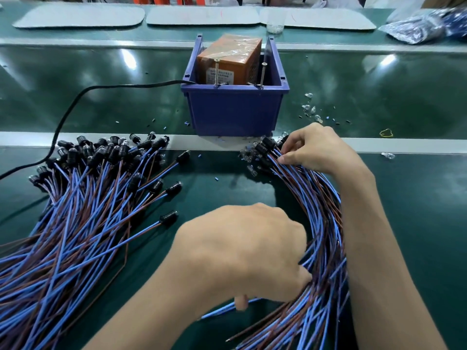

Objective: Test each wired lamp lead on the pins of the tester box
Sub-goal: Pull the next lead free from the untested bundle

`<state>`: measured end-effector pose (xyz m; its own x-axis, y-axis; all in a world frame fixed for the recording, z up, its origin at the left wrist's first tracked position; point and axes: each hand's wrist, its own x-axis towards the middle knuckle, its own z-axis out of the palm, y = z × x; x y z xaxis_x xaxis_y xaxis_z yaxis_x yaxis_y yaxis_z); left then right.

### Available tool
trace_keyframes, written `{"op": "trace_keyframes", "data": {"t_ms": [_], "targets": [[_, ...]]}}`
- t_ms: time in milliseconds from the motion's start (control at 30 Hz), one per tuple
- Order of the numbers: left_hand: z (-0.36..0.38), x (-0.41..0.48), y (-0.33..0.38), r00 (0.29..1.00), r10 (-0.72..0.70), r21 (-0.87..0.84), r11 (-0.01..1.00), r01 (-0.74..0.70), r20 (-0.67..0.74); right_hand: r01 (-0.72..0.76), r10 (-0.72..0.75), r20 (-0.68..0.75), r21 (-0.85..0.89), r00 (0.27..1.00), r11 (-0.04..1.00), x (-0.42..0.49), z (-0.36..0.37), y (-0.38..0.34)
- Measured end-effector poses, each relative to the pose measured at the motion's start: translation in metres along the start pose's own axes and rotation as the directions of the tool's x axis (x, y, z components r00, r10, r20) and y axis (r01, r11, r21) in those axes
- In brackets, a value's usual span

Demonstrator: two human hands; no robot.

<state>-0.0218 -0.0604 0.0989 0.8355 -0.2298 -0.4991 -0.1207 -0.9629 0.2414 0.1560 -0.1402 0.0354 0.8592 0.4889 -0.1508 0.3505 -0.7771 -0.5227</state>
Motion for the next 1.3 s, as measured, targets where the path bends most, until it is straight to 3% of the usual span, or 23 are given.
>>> {"op": "trace_keyframes", "data": {"t_ms": [67, 133, 267, 367, 567, 633, 700, 767, 833, 933, 1100, 1300], "targets": [[0.002, 0.01, 0.004, 0.997, 0.053, 0.006, 0.999, -0.054, 0.053, 0.0, 0.0, 0.005, 0.007, 1.0, 1.0, 0.0, 0.0, 0.0], [0.008, 0.013, 0.001, 0.995, 0.105, 0.038, 0.994, -0.105, 0.002, 0.004, -0.004, 0.004, 0.006, 1.0, 1.0, 0.0, 0.0, 0.0], [0.024, 0.033, -0.001, 0.991, 0.006, 0.104, 0.995, 0.008, -0.134, 0.009, -0.009, -0.003, 0.002, 1.0, 1.0, 0.0, 0.0, 0.0], [0.029, 0.041, -0.006, 0.999, -0.03, 0.063, 0.998, 0.032, -0.024, 0.01, -0.01, 0.008, -0.001, 1.0, 1.0, -0.001, 0.0, -0.001], [0.018, 0.043, 0.004, 0.957, 0.223, -0.008, 0.974, -0.226, 0.186, -0.01, 0.01, 0.028, -0.006, 1.0, 1.0, -0.004, -0.002, -0.003], [0.011, 0.041, -0.012, 0.987, 0.124, -0.03, 0.992, -0.121, 0.107, -0.021, 0.022, 0.022, -0.03, 1.0, 0.999, -0.005, -0.004, -0.005], [0.003, 0.034, -0.043, 0.993, -0.113, 0.028, 0.993, 0.113, 0.018, -0.042, 0.043, 0.009, -0.067, 0.999, 0.997, -0.006, -0.006, -0.006], [-0.007, 0.022, -0.081, 0.912, -0.41, 0.122, 0.904, 0.41, -0.026, -0.054, 0.054, -0.002, -0.08, 0.999, 0.995, -0.007, -0.009, -0.007], [-0.011, 0.008, -0.111, 0.792, -0.61, 0.114, 0.785, 0.608, -0.021, -0.049, 0.048, -0.011, -0.066, 0.999, 0.997, -0.008, -0.011, -0.007], [-0.011, 0.002, -0.131, 0.774, -0.632, 0.008, 0.775, 0.632, 0.029, -0.018, 0.017, -0.039, -0.029, 0.999, 0.999, -0.008, -0.012, -0.008], [-0.005, 0.014, -0.128, 0.791, -0.612, 0.029, 0.791, 0.612, 0.014, 0.131, -0.122, -0.113, 0.083, 0.986, 0.988, -0.008, -0.012, -0.016], [0.001, 0.023, -0.121, 0.821, -0.57, 0.055, 0.82, 0.569, 0.008, 0.288, -0.288, -0.026, 0.167, 0.957, 0.943, -0.012, -0.002, -0.031]]}}
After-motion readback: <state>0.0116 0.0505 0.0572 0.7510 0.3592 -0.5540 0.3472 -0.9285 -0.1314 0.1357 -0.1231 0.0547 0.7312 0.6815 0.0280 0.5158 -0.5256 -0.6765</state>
